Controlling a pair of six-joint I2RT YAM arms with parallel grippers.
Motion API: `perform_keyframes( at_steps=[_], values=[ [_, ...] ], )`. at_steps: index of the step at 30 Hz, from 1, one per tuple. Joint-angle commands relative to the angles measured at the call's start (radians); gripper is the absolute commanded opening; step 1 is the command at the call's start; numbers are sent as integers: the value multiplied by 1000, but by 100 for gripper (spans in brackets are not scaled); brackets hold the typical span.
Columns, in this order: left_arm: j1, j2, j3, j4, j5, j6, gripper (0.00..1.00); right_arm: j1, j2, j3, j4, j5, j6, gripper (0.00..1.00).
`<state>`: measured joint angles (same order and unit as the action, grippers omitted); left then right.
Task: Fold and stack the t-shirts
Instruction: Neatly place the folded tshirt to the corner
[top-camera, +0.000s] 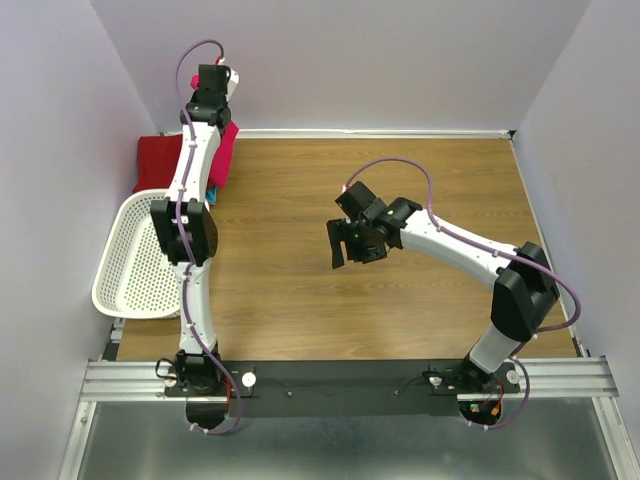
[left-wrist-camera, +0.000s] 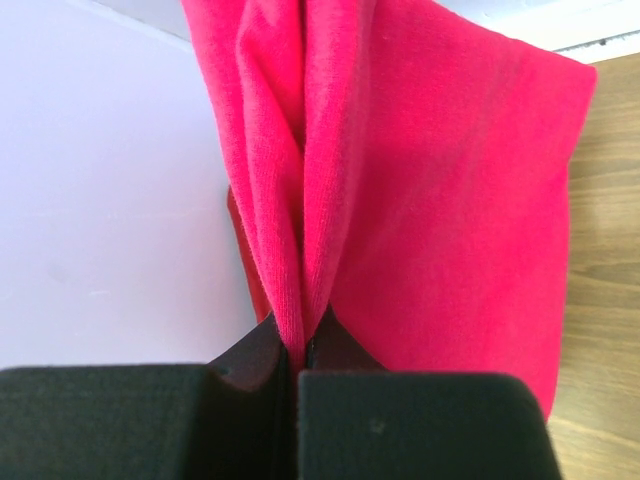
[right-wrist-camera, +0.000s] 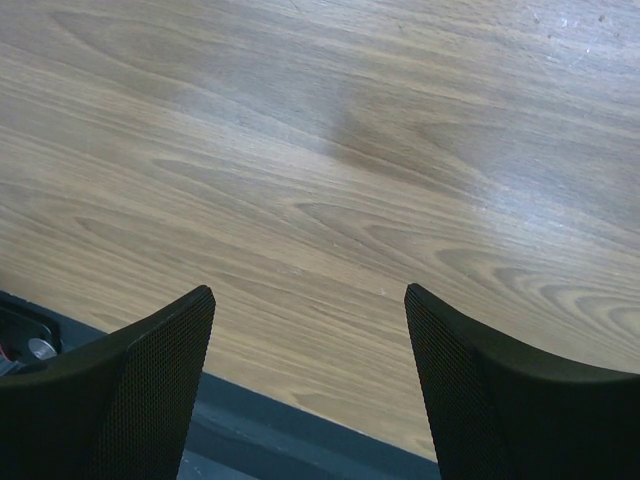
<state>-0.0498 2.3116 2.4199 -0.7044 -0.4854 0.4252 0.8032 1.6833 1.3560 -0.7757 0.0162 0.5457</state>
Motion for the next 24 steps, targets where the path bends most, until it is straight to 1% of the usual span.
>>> perform_keyframes(
  at_steps=[1,4,6,9,10,12,17,24],
  values=[
    [30,-69,28,85,-39,49,0,1,4,29,-42,36,16,84],
    [41,-67,39,71,-32,24,0,-1,7,34,-48,45,14,84],
    [42,-77,22,69,1,-6,0,1,15,40,-53,42,14,84],
    [42,-70,8,63,2,-38,0,1,24,49,-57,39,14,84],
    [69,-64,5,54,2,-46,0,1,26,54,-62,37,14,84],
    [79,-49,-5,52,-15,-68,0,1,27,54,-63,37,17,84],
    [94,-47,-39,100,-25,-60,0,2,30,51,-76,34,30,84],
    [99,-58,-27,140,-27,-40,0,2,29,51,-85,36,42,84]
  ],
)
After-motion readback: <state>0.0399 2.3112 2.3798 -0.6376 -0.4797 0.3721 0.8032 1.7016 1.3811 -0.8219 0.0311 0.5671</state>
